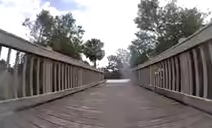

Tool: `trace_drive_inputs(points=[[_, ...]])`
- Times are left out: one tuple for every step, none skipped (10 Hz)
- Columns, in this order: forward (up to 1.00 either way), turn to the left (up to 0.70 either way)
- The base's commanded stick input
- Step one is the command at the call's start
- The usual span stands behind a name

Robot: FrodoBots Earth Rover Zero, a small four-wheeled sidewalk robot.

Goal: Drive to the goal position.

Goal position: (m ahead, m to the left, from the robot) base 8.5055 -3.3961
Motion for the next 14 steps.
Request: trace_drive_inputs(points=[[0.60,0.00],[0.60,0.00],[0.60,0.00],[0.60,-0.05],[0.60,-0.13],[0.60,-0.13],[0.60,-0.01],[0.60,0.00],[0.60,0.00],[0.60,-0.12],[0.60,-0.14],[0.60,-0.06],[0.60,0.00],[0.60,0.00]])
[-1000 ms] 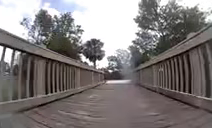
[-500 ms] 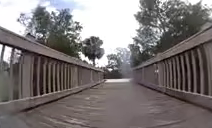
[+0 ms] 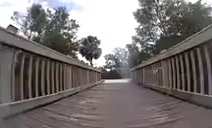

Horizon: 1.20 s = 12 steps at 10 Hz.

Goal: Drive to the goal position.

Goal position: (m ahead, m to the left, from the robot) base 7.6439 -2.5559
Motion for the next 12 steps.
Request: trace_drive_inputs(points=[[0.60,-0.04],[0.60,-0.11],[0.60,-0.11],[0.60,-0.06],[0.60,0.00],[0.60,0.00],[0.60,-0.06],[0.60,-0.14],[0.60,-0.10],[0.60,0.00],[0.60,0.00],[0.60,0.00]])
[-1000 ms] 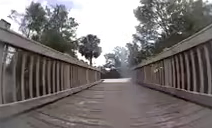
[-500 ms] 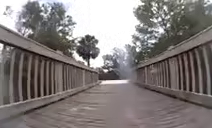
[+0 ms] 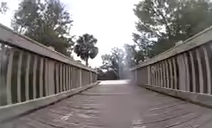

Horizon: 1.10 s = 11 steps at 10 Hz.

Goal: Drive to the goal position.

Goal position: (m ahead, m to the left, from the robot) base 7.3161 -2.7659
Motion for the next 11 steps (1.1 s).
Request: trace_drive_inputs(points=[[0.60,0.00],[0.60,0.00],[0.60,0.00],[0.60,0.00],[0.60,0.00],[0.60,0.00],[0.60,0.00],[0.60,0.00],[0.60,0.00],[0.60,0.00],[0.60,0.00]])
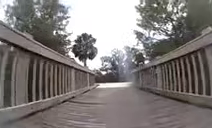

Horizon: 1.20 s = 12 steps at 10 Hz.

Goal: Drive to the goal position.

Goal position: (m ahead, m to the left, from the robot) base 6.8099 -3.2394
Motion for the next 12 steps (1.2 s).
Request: trace_drive_inputs(points=[[0.60,0.00],[0.60,0.00],[0.60,0.00],[0.60,0.00],[0.60,0.00],[0.60,0.00],[0.60,0.00],[0.60,0.00],[0.60,0.00],[0.60,0.00],[0.60,0.00],[0.60,0.00]])
